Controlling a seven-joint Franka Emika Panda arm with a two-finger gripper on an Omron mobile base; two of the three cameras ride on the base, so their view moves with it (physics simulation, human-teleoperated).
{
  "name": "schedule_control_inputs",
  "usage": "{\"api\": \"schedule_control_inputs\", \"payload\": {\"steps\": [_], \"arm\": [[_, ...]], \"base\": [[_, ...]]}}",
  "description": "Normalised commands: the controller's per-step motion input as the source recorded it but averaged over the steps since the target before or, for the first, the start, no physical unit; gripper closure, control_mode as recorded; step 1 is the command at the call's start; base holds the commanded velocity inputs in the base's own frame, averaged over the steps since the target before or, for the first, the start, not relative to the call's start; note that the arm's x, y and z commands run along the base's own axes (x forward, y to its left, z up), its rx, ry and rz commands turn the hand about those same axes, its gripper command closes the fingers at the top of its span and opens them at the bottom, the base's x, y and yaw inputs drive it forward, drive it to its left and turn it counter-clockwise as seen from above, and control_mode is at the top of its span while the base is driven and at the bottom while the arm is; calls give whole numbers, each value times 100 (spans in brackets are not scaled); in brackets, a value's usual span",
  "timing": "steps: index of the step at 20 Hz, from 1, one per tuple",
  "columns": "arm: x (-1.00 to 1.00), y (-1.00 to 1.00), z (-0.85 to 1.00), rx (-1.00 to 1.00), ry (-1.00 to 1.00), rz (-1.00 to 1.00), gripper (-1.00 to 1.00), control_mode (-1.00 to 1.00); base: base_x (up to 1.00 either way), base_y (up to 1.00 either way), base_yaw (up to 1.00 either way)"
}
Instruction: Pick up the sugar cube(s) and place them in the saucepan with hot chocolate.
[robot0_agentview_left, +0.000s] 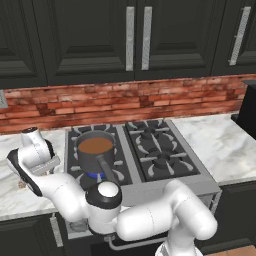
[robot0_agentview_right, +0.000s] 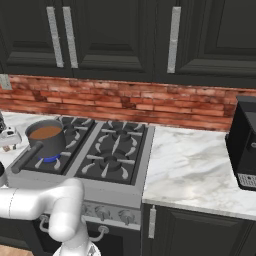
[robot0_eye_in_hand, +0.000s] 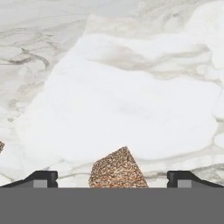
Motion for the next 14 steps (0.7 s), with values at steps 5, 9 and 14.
{"api": "schedule_control_inputs", "payload": {"steps": [5,9,14], "arm": [[0,0,0,0,0,0,100,-100],[0,0,-1,0,0,0,100,-100],[0,0,-6,0,0,0,100,-100]], "base": [[0,0,0],[0,0,0],[0,0,0]]}}
